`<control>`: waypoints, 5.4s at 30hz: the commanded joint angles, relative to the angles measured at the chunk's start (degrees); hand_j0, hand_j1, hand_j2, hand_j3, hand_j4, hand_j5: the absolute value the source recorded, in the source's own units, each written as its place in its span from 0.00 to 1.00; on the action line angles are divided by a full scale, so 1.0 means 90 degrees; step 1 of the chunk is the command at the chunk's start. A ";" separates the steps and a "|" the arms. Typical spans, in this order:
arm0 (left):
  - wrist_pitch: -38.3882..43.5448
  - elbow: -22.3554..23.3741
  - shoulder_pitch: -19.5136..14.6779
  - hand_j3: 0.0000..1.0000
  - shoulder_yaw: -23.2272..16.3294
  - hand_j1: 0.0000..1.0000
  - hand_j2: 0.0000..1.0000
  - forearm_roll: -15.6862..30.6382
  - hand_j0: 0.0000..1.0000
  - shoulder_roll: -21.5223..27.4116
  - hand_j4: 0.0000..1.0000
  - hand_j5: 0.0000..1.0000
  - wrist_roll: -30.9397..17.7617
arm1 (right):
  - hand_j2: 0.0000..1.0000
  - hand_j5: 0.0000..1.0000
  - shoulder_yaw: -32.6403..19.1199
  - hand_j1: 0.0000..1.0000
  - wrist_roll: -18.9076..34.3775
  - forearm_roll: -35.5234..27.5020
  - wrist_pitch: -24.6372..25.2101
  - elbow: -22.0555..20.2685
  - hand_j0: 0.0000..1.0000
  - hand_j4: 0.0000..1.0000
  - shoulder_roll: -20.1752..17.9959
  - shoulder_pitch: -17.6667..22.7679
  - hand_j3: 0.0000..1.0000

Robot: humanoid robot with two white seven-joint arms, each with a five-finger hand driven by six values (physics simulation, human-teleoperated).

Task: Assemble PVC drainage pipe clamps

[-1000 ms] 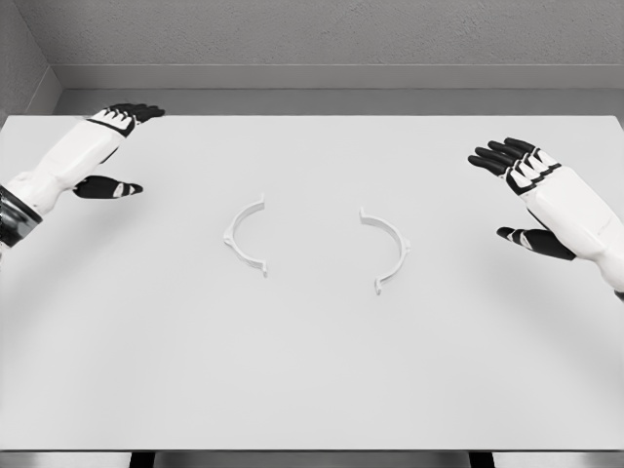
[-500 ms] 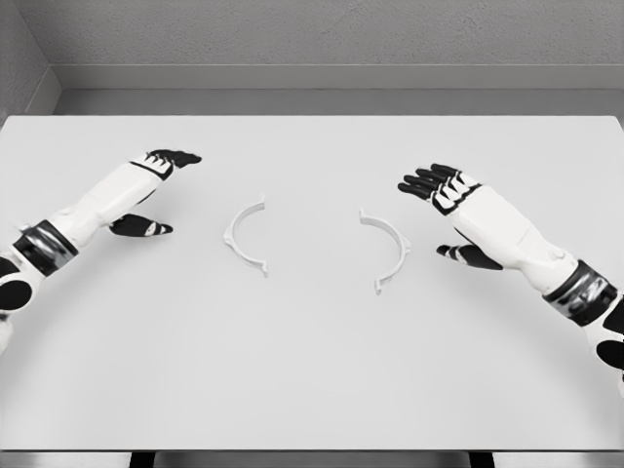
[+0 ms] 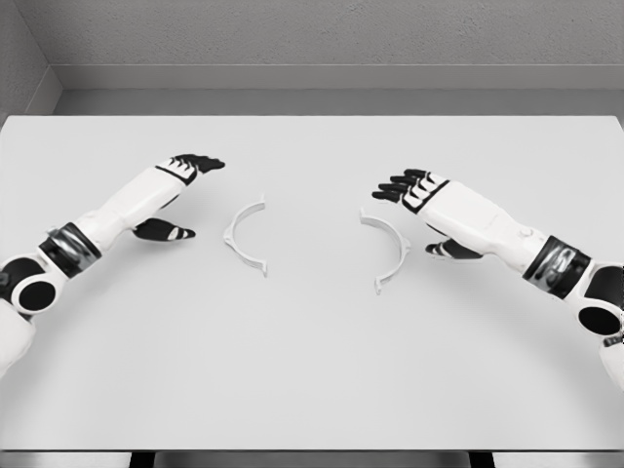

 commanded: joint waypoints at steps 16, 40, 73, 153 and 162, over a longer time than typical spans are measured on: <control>0.0002 0.0465 -0.0244 1.00 -0.0022 1.00 1.00 0.0027 1.00 -0.0531 1.00 1.00 0.0004 | 1.00 1.00 0.0282 1.00 0.0006 0.0092 -0.0018 0.0811 1.00 1.00 0.0367 -0.0312 1.00; 0.0002 0.0661 -0.0293 1.00 -0.0032 1.00 1.00 -0.0032 1.00 -0.0843 1.00 1.00 -0.0025 | 1.00 1.00 0.0526 1.00 0.0006 0.0151 -0.0018 0.1221 1.00 1.00 0.0631 -0.0615 1.00; 0.0002 0.0446 -0.0215 1.00 -0.0061 1.00 1.00 -0.0491 1.00 -0.1390 1.00 1.00 -0.0025 | 1.00 1.00 0.0946 1.00 0.0006 0.0346 0.0041 0.1602 1.00 1.00 0.1207 -0.1143 1.00; 0.0002 0.0377 -0.0322 1.00 0.1081 1.00 1.00 -0.0579 1.00 -0.0629 1.00 1.00 -0.0006 | 1.00 1.00 -0.2413 1.00 0.1119 0.0258 -0.0147 0.1348 1.00 1.00 0.0181 0.0049 1.00; 0.0002 0.0514 -0.0088 1.00 0.1853 1.00 1.00 -0.0178 1.00 0.0700 1.00 1.00 -0.0006 | 1.00 1.00 -0.2404 1.00 0.1119 0.0258 -0.0147 0.1377 1.00 1.00 0.0181 0.0049 1.00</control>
